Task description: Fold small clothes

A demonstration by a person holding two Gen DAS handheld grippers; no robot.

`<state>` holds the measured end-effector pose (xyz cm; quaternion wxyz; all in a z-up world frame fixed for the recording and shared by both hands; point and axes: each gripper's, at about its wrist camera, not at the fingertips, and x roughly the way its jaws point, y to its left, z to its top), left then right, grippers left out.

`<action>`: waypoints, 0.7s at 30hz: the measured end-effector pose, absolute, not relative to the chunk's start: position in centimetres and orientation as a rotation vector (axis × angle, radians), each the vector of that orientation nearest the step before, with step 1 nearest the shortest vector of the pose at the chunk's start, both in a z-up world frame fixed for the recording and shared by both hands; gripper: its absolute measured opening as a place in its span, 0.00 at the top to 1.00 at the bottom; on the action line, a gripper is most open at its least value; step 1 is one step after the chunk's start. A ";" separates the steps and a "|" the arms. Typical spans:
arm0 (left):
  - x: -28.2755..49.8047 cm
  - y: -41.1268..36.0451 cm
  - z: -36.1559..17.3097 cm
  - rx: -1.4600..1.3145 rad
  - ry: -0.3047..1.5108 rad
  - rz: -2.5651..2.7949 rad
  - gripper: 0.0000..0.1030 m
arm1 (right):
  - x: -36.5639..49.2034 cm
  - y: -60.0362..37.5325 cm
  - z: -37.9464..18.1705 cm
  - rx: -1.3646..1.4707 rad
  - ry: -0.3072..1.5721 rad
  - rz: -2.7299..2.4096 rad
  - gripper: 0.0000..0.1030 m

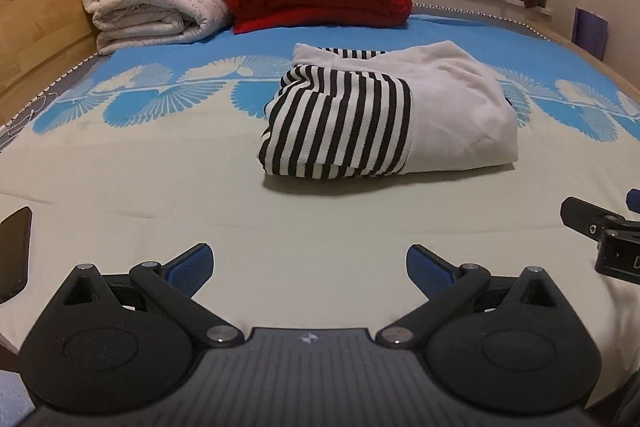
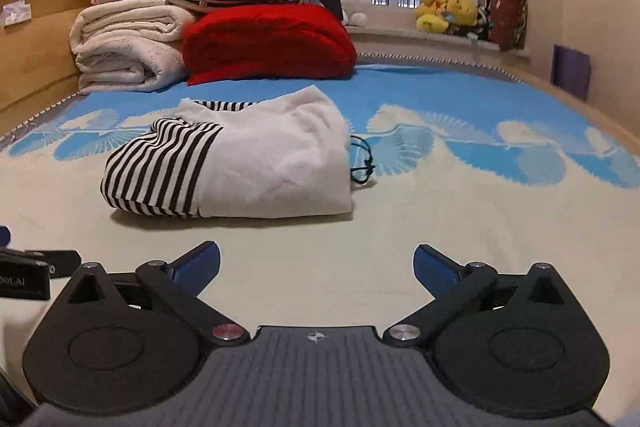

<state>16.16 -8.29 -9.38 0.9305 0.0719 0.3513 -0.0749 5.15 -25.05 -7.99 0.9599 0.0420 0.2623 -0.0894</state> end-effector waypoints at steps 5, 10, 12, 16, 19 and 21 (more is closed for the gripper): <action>16.7 -8.2 -9.5 0.144 0.725 -0.144 0.00 | 5.8 -24.8 -8.6 0.087 0.557 -0.164 0.01; 17.1 -8.0 -9.6 0.130 0.734 -0.136 0.00 | 6.0 -24.0 -8.8 0.049 0.557 -0.145 0.01; 17.2 -8.0 -9.6 0.131 0.734 -0.135 0.00 | 6.1 -23.8 -8.9 0.031 0.555 -0.138 0.01; 17.3 -8.3 -9.7 0.135 0.734 -0.136 0.00 | 6.1 -23.3 -9.0 -0.008 0.551 -0.120 0.01; 17.3 -8.4 -9.8 0.144 0.730 -0.138 0.00 | 6.1 -23.0 -9.0 -0.039 0.545 -0.118 0.01; 17.4 -8.4 -9.8 0.146 0.729 -0.140 0.00 | 6.2 -22.8 -9.0 -0.050 0.542 -0.118 0.01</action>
